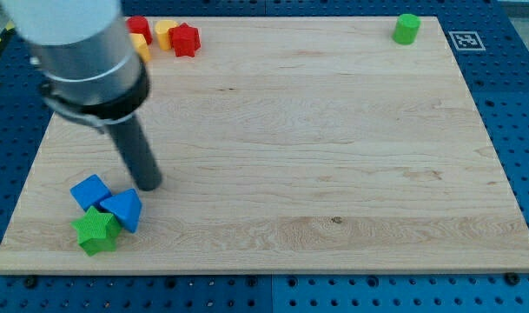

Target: Slide the green circle to the blue triangle

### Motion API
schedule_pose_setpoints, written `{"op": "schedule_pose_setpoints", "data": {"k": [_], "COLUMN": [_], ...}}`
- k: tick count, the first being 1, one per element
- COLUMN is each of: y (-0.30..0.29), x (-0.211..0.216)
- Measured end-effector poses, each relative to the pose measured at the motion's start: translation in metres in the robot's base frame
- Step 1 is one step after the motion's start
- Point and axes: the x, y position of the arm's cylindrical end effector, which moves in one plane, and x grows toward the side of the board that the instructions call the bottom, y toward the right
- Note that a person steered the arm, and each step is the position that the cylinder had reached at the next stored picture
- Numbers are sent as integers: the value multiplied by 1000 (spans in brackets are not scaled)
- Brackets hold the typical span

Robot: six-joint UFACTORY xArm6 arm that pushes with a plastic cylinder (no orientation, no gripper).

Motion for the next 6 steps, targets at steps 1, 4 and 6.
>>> {"op": "schedule_pose_setpoints", "data": {"k": [1,4,6], "y": [76,310,427], "x": [-19,-194,-252]}}
